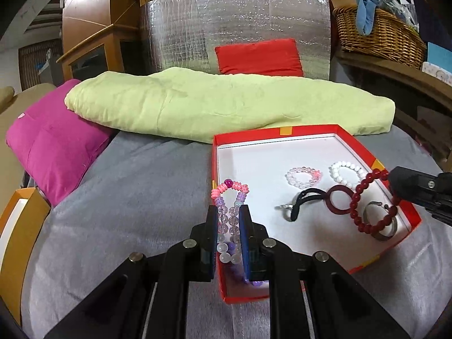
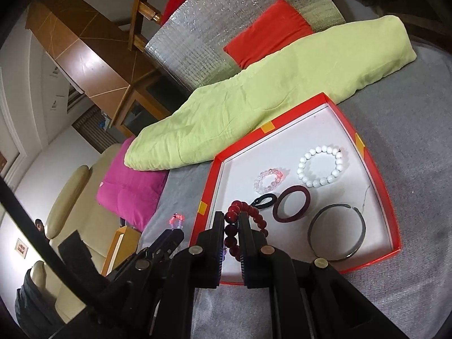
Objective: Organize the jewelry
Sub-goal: 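Lower the pink-and-white bead bracelet into the box and open the left gripper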
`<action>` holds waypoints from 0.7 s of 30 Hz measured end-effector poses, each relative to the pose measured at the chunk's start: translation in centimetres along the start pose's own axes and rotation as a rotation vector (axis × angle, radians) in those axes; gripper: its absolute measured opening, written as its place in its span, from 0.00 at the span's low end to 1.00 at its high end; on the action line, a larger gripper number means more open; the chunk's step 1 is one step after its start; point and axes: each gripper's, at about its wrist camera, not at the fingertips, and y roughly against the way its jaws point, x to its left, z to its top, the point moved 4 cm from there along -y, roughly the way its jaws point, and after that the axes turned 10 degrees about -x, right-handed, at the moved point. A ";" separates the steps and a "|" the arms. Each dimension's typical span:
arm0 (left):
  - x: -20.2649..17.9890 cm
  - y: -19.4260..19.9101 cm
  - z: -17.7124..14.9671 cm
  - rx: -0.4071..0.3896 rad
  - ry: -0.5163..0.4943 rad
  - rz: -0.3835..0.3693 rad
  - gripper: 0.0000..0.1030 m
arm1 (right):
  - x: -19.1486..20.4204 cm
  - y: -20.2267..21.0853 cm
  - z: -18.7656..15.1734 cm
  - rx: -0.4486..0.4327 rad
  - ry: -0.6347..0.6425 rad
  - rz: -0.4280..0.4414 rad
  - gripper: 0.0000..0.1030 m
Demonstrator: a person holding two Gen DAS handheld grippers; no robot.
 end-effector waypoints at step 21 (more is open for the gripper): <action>0.2 -2.7 0.8 0.025 0.114 -0.133 0.15 | -0.2 -0.5 -0.6 0.018 -0.001 -0.017 0.10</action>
